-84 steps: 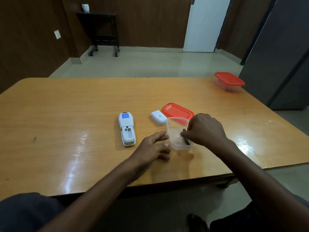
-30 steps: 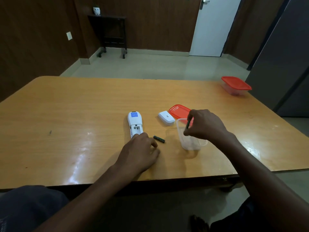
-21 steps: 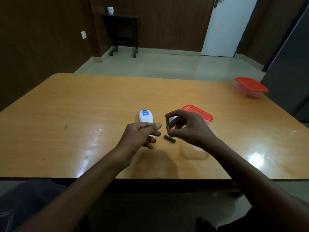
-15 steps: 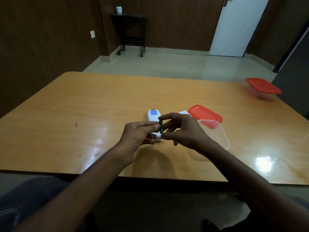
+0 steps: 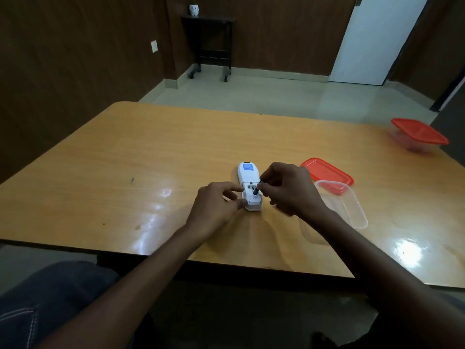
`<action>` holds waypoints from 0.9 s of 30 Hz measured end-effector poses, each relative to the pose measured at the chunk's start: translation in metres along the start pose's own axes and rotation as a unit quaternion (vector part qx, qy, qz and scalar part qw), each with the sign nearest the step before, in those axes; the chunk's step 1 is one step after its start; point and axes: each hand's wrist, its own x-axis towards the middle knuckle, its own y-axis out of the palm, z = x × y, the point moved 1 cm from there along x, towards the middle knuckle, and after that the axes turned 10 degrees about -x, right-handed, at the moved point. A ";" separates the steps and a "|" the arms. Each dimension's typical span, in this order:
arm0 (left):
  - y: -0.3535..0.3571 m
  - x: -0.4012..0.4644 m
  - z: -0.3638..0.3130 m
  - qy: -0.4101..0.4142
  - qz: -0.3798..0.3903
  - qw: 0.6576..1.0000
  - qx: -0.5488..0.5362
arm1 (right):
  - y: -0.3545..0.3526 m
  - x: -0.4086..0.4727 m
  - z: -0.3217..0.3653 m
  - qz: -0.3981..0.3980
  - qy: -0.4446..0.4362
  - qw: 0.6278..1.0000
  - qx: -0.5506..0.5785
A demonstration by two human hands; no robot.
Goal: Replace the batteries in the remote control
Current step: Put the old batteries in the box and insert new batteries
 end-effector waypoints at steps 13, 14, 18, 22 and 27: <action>0.007 -0.004 -0.006 0.033 0.016 0.997 0.063 | 0.013 0.005 -0.003 -0.066 -0.090 0.993 -0.049; 0.007 -0.004 -0.005 0.032 0.016 0.997 0.063 | 0.011 0.006 -0.002 -0.058 -0.103 0.991 -0.059; 0.006 -0.002 -0.003 0.029 0.021 0.998 0.056 | 0.003 0.002 -0.003 0.020 -0.183 0.974 -0.132; 0.006 0.000 -0.003 0.026 0.023 0.998 0.051 | 0.006 0.000 -0.008 0.032 -0.197 0.968 -0.154; 0.007 0.001 -0.004 0.028 0.020 0.997 0.066 | 0.006 0.006 -0.004 0.070 -0.094 0.984 -0.131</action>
